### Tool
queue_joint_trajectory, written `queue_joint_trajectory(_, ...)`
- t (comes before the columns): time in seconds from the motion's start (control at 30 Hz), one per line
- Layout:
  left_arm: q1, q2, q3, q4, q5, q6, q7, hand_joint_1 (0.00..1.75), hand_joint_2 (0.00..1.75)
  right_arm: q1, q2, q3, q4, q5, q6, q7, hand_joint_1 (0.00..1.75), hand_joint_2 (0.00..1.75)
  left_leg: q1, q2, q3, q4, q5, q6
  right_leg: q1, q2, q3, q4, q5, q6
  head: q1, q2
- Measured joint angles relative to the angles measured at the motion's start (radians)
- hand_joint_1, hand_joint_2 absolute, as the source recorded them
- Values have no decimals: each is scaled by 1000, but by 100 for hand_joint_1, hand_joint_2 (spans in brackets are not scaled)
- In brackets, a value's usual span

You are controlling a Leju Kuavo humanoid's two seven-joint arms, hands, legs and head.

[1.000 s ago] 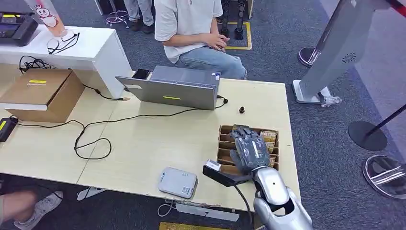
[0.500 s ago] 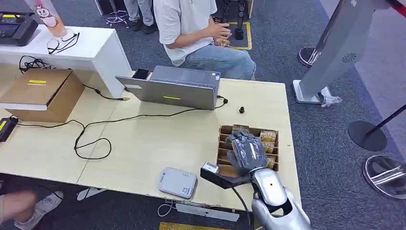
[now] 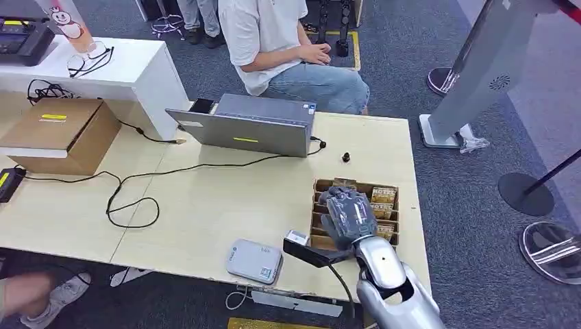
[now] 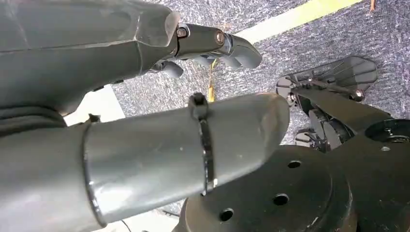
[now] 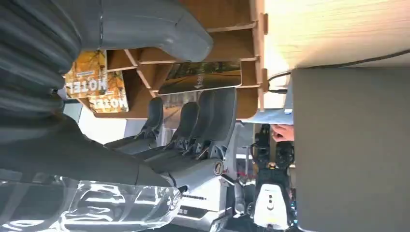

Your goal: Pass the card to the sensor for recognition and then transmit it.

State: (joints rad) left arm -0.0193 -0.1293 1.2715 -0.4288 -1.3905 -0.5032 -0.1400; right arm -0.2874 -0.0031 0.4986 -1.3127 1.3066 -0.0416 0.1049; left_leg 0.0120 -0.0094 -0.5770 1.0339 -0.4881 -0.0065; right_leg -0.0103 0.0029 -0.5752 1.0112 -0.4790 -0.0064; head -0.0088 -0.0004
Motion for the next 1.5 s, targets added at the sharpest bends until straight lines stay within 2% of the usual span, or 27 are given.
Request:
queue_joint_trajectory(0.13, 0, 0, 2, 0, -1, 0, 0, 0, 0, -8, 2, 3, 10, 0, 0, -2, 96, 175, 0, 0, 0, 0, 0, 0, 0, 0, 0, 0, 0, 0, 0, 0)
queue_joint_trajectory(0.2, 0, 0, 2, 0, -1, 0, 0, 0, 0, -9, 5, 3, 15, 0, 0, -2, 106, 175, 0, 0, 0, 0, 0, 0, 0, 0, 0, 0, 0, 0, 0, 0)
queue_joint_trajectory(0.23, 0, 0, 2, 0, -1, 0, 0, 0, 0, -9, 5, 5, 15, 0, 1, -2, 106, 175, 0, 0, 0, 0, 0, 0, 0, 0, 0, 0, 0, 0, 0, 0)
queue_joint_trajectory(0.33, 0, -1, 3, 0, -1, 0, 0, 0, 0, -16, 8, 7, 23, -7, 1, -2, 126, 175, 0, 0, 0, 0, 0, 0, 0, 0, 0, 0, 0, 0, 0, 0)
queue_joint_trajectory(0.53, 0, -1, 3, 0, -3, 0, 0, 0, 0, -39, 13, 9, 42, -19, 0, -2, 131, 175, 0, 0, 0, 0, 0, 0, 0, 0, 0, 0, 0, 0, 0, 0)
queue_joint_trajectory(0.57, 0, -1, 3, 0, -5, -1, 0, 0, 0, -41, 13, 9, 45, -21, 0, -2, 126, 175, 0, 0, 0, 0, 0, 0, 0, 0, 0, 0, 0, 0, 0, 0)
queue_joint_trajectory(0.73, 0, -1, 3, 0, -10, 1, 0, 0, 0, -57, 14, 9, 68, -34, -6, 11, 127, 175, 0, 0, 0, 0, 0, 0, 0, 0, 0, 0, 0, 0, 0, 0)
queue_joint_trajectory(0.8, 0, 0, 3, 0, -12, 5, 0, 0, 0, -62, 15, 9, 77, -33, -10, 14, 133, 175, 0, 0, 0, 0, 0, 0, 0, 0, 0, 0, 0, 0, 0, 0)
queue_joint_trajectory(0.93, 0, 2, 3, 3, -14, 12, -2, 0, 0, -70, 16, 8, 93, -31, -14, 18, 159, 175, 0, 0, 0, 0, 0, 0, 0, 0, 0, 0, 0, 0, 0, 0)
queue_joint_trajectory(1.07, 0, 2, 3, 4, -14, 12, -2, 0, 0, -70, 16, 8, 94, -31, -14, 18, 159, 175, 0, 0, 0, 0, 0, 0, 0, 0, 0, 0, 0, 0, 0, 0)
queue_joint_trajectory(1.1, 0, 2, 3, 4, -14, 13, -2, 0, 0, -70, 16, 8, 95, -31, -14, 18, 173, 175, 0, 0, 0, 0, 0, 0, 0, 0, 0, 0, 0, 0, 0, 0)
queue_joint_trajectory(1.13, 0, 3, 3, 6, -15, 15, -3, 0, 0, -72, 16, 8, 98, -29, -17, 18, 175, 175, 0, 0, 1, 0, 0, 0, 0, 0, 0, 0, 0, 0, 0, 0)
queue_joint_trajectory(1.5, 0, 10, 3, 23, -24, 25, -11, 0, 0, -65, 16, -3, 100, -31, -77, -9, 175, 175, 0, 0, 0, 0, 0, 0, 0, 0, 0, 0, 0, 0, 0, 0)
